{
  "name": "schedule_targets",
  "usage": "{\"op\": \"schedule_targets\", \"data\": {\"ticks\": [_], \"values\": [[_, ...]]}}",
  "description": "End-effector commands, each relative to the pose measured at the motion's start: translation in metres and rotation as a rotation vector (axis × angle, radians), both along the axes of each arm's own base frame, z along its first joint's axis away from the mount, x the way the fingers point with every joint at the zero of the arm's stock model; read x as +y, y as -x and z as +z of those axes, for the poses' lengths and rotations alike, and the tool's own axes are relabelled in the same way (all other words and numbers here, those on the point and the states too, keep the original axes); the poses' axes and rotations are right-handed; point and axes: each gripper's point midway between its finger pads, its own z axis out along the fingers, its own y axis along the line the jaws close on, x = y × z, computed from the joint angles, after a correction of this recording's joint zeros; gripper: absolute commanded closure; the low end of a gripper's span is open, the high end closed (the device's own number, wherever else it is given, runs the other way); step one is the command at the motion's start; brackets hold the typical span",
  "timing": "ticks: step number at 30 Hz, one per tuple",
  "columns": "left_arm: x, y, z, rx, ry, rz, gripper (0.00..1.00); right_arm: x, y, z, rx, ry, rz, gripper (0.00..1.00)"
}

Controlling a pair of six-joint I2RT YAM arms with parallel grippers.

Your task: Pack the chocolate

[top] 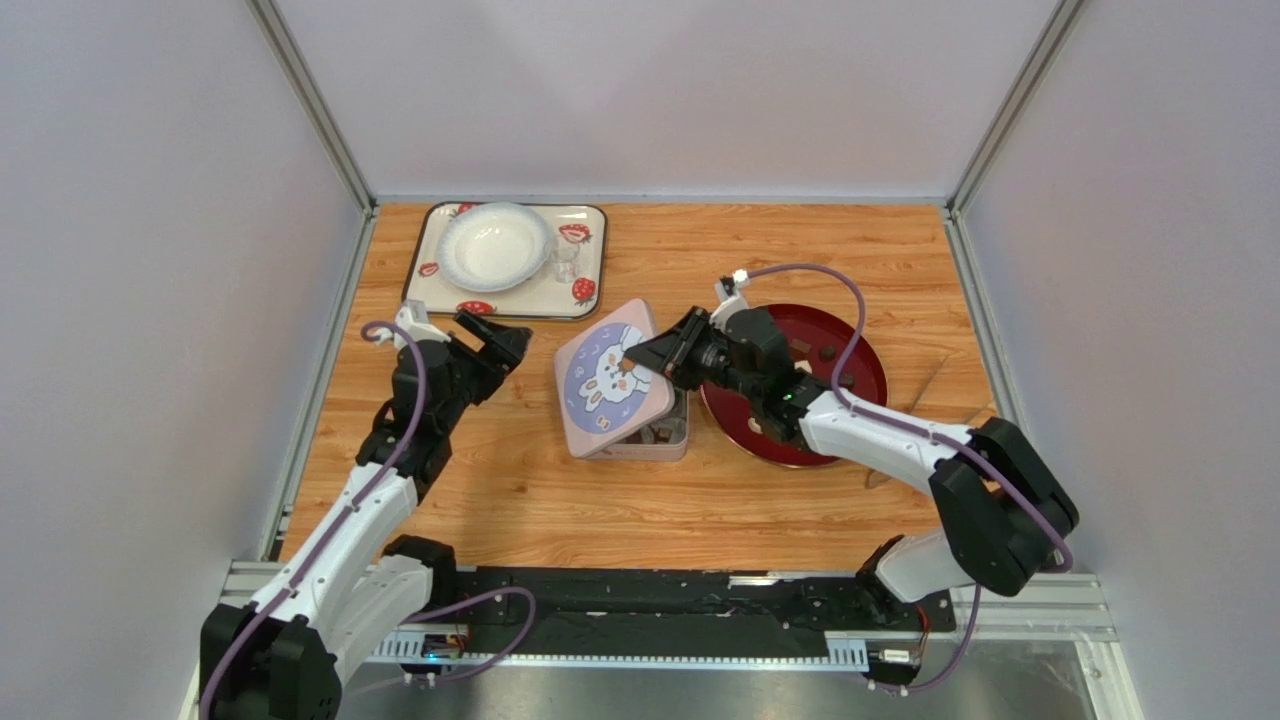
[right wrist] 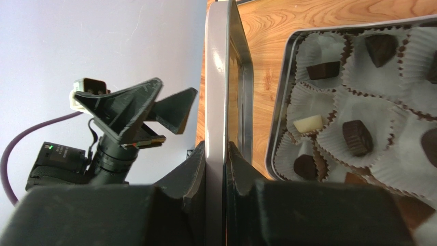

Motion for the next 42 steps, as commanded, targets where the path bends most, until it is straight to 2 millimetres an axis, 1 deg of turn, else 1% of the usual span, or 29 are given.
{"op": "schedule_targets", "data": {"ticks": [1,3,4,6,7,8,9,10,12,13,15,16,17,18,20,21,22,26,32,34,38,42], "values": [[0.008,0.006,-0.027,0.091,-0.027,-0.010,0.11,0.019,-0.024,0.051,-0.124,-0.111,-0.099,1.00],[0.004,0.004,-0.026,0.089,-0.036,-0.046,0.11,0.021,-0.028,0.046,-0.124,-0.096,-0.130,1.00],[-0.001,0.004,-0.032,0.113,-0.036,-0.077,0.11,0.025,-0.027,0.040,-0.114,-0.089,-0.122,1.00],[-0.007,-0.003,-0.025,0.086,-0.043,-0.115,0.11,0.024,-0.032,0.032,-0.107,-0.078,-0.158,1.00],[-0.011,-0.006,-0.032,0.109,-0.049,-0.134,0.11,0.026,-0.030,0.029,-0.101,-0.073,-0.155,0.99],[-0.016,-0.006,-0.033,0.117,-0.046,-0.167,0.11,0.027,-0.030,0.022,-0.094,-0.061,-0.157,0.99],[-0.019,-0.009,-0.031,0.116,-0.050,-0.188,0.11,0.025,-0.031,0.015,-0.086,-0.050,-0.168,0.98],[-0.022,-0.010,-0.039,0.145,-0.050,-0.207,0.11,0.025,-0.030,0.012,-0.080,-0.046,-0.170,0.98],[-0.029,-0.011,-0.041,0.150,-0.045,-0.252,0.11,0.023,-0.029,-0.001,-0.063,-0.029,-0.178,0.97],[-0.034,-0.011,-0.046,0.165,-0.035,-0.280,0.11,0.023,-0.029,-0.003,-0.060,-0.025,-0.181,0.96],[-0.039,-0.014,-0.046,0.158,-0.033,-0.312,0.11,0.020,-0.030,-0.009,-0.061,-0.010,-0.193,0.95],[-0.043,-0.014,-0.052,0.176,-0.025,-0.337,0.11,0.019,-0.028,-0.013,-0.060,0.004,-0.195,0.95],[-0.045,-0.015,-0.053,0.178,-0.023,-0.349,0.11,0.018,-0.029,-0.015,-0.059,0.012,-0.202,0.94],[-0.048,-0.016,-0.051,0.169,-0.020,-0.366,0.11,0.016,-0.029,-0.019,-0.059,0.027,-0.207,0.94],[-0.054,-0.016,-0.057,0.190,-0.008,-0.403,0.11,0.014,-0.028,-0.026,-0.044,0.047,-0.211,0.94],[-0.057,-0.018,-0.057,0.191,-0.006,-0.419,0.11,0.013,-0.029,-0.027,-0.044,0.048,-0.221,0.94],[-0.060,-0.018,-0.062,0.209,-0.001,-0.433,0.11,0.011,-0.028,-0.030,-0.039,0.052,-0.227,0.94],[-0.068,-0.019,-0.069,0.231,-0.010,-0.471,0.12,0.007,-0.027,-0.038,-0.028,0.078,-0.236,0.93],[-0.084,-0.020,-0.071,0.245,-0.015,-0.533,0.12,0.005,-0.024,-0.050,0.005,0.140,-0.223,0.86],[-0.086,-0.021,-0.068,0.240,-0.013,-0.542,0.12,0.004,-0.022,-0.052,0.017,0.160,-0.220,0.83],[-0.088,-0.018,-0.071,0.248,-0.020,-0.546,0.12,0.003,-0.019,-0.057,0.034,0.203,-0.203,0.77],[-0.090,-0.016,-0.072,0.253,-0.019,-0.556,0.12,0.001,-0.018,-0.061,0.046,0.231,-0.199,0.76]]}}
